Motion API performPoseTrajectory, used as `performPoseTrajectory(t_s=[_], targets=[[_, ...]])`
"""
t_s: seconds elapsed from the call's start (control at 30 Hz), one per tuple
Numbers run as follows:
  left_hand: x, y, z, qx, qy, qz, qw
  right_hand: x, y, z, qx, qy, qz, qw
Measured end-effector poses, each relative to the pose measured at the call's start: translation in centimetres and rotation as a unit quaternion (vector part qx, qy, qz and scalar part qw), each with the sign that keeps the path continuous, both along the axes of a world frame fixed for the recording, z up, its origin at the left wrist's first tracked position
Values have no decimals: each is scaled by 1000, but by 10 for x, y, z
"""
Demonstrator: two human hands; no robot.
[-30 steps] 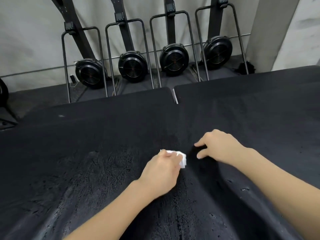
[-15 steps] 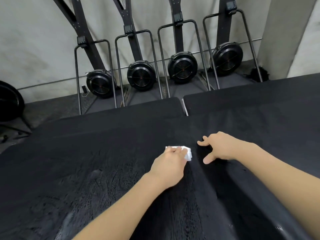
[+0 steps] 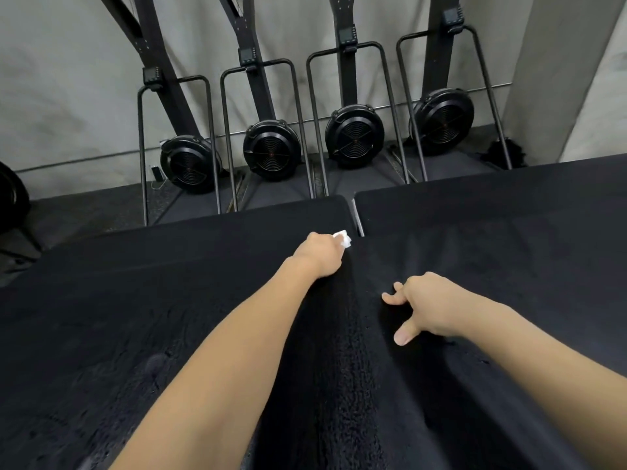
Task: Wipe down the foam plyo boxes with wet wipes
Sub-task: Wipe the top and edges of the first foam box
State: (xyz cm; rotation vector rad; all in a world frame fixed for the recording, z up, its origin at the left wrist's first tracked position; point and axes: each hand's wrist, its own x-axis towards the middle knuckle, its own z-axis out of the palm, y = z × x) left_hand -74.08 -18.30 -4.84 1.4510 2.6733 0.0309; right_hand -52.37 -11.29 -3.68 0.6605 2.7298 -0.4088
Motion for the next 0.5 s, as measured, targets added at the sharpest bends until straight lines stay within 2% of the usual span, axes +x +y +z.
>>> performPoseTrajectory(t_s=[0.07, 0.13, 0.3, 0.43, 0.5], targets=[[13, -3, 0, 11, 22, -3, 1000, 1, 0, 0, 1, 1, 1, 1000], [30, -15, -1, 54, 0, -28, 998, 2, 0, 0, 4, 7, 4, 1000], [76, -67, -23, 127, -31, -192, 973, 5, -1, -2, 19, 13, 11, 1000], [67, -57, -22, 118, -61, -174, 976, 3, -1, -6, 13, 10, 5, 1000], [50, -27, -20, 97, -24, -143, 985, 2, 1, -9, 14, 9, 3, 1000]])
